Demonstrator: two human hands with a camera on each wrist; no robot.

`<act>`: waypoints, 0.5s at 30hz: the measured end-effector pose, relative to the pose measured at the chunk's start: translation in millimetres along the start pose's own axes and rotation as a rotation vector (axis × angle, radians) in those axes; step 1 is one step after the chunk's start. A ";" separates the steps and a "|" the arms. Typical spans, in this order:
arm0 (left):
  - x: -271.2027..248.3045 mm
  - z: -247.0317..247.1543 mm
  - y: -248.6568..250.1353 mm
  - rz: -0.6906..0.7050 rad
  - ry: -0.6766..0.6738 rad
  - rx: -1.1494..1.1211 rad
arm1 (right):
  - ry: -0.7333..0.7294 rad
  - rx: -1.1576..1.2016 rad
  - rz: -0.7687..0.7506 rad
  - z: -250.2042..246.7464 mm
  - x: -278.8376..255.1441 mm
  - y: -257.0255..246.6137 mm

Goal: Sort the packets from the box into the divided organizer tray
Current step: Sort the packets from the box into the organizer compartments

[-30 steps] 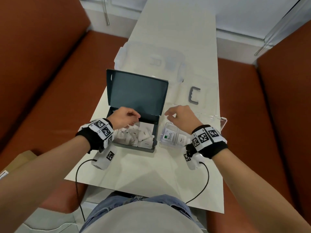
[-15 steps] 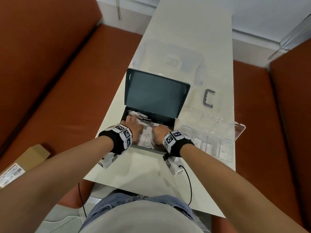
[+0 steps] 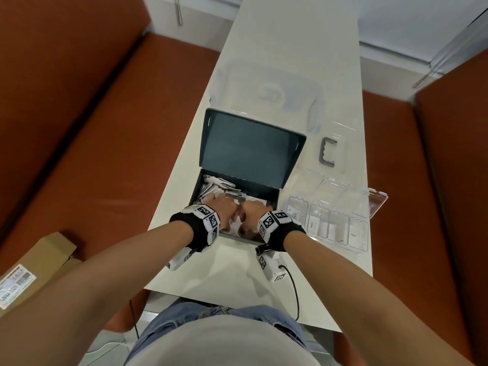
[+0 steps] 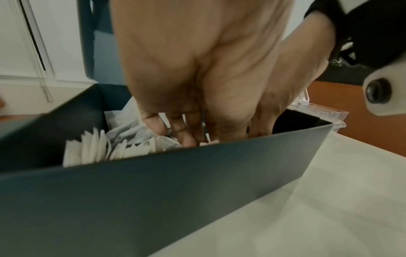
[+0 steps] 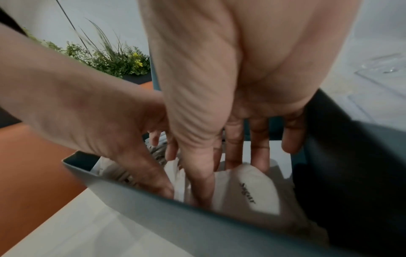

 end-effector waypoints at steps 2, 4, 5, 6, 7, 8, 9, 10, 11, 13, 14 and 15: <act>2.4 2.8 0.6 0.013 0.006 -0.039 | 0.020 0.040 -0.002 -1.4 -0.9 0.2; 2.7 2.8 0.2 0.014 0.027 -0.054 | 0.036 0.073 -0.003 -1.6 -1.7 1.1; 2.5 3.3 0.0 0.014 0.027 -0.046 | 0.049 0.093 -0.001 -1.9 -2.1 2.1; 2.4 4.5 -0.4 0.014 0.016 -0.029 | 0.064 0.107 0.006 -2.6 -2.6 3.6; 2.1 6.0 -0.9 0.014 0.003 -0.014 | 0.076 0.112 0.016 -3.2 -3.0 5.3; 1.4 6.5 -1.6 0.015 -0.003 -0.008 | 0.083 0.109 0.017 -4.0 -3.8 6.1; 0.7 5.4 -2.1 0.018 0.005 -0.013 | 0.085 0.107 0.007 -5.4 -5.6 6.0; -0.1 2.8 -2.7 0.021 0.023 -0.023 | 0.081 0.115 -0.008 -6.8 -7.7 6.4; -1.1 -0.8 -3.3 0.022 0.050 -0.039 | 0.073 0.138 -0.021 -8.5 -9.8 7.4; -3.8 -9.5 -6.5 0.003 0.102 -0.090 | 0.062 0.201 -0.051 -12.4 -13.2 9.7; -5.2 -14.0 -9.0 -0.014 0.123 -0.125 | 0.066 0.221 -0.068 -14.6 -15.0 10.3; -6.3 -18.0 -11.9 -0.033 0.142 -0.166 | 0.074 0.230 -0.081 -16.8 -17.4 10.9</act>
Point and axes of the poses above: each hand's wrist, its own x-axis towards the middle knuckle, its own z-axis out of the palm, y = z × x, the point moved 9 cm from there along x, towards the middle knuckle
